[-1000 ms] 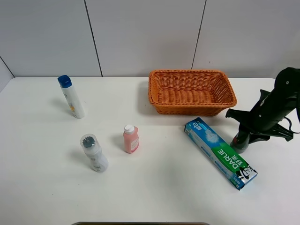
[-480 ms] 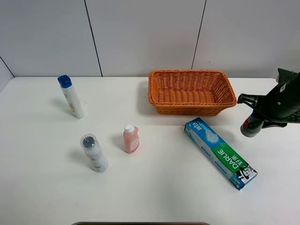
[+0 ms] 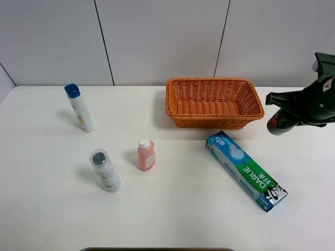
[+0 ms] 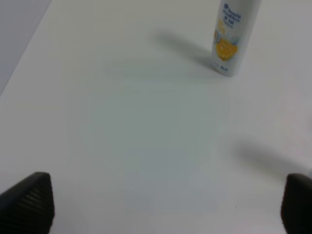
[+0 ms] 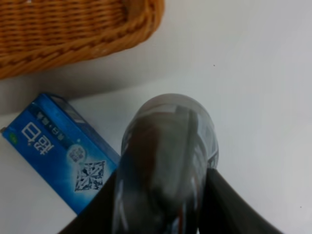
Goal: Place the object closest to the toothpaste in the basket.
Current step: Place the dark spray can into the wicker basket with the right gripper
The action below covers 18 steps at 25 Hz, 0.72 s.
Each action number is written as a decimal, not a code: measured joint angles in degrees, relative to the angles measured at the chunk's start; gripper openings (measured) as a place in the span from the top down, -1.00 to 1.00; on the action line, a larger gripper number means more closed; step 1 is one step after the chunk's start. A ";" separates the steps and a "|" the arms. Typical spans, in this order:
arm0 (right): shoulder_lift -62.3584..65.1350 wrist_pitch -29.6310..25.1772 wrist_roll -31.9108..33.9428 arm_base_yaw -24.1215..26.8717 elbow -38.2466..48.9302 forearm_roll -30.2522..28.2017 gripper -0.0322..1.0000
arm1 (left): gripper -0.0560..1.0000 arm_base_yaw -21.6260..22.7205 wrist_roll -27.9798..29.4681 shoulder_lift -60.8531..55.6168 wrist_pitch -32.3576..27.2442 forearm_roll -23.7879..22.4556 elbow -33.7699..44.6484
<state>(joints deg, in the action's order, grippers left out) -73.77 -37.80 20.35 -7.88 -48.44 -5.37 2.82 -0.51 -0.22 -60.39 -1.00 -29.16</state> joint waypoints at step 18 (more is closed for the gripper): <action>-1.54 6.87 -6.86 -5.26 -11.85 -5.41 0.25 | -0.88 0.00 0.00 0.00 0.00 0.00 0.00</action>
<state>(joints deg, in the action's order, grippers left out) -75.31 -30.93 13.49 -13.14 -60.28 -10.78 2.82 -0.51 -0.22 -60.39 -1.00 -29.16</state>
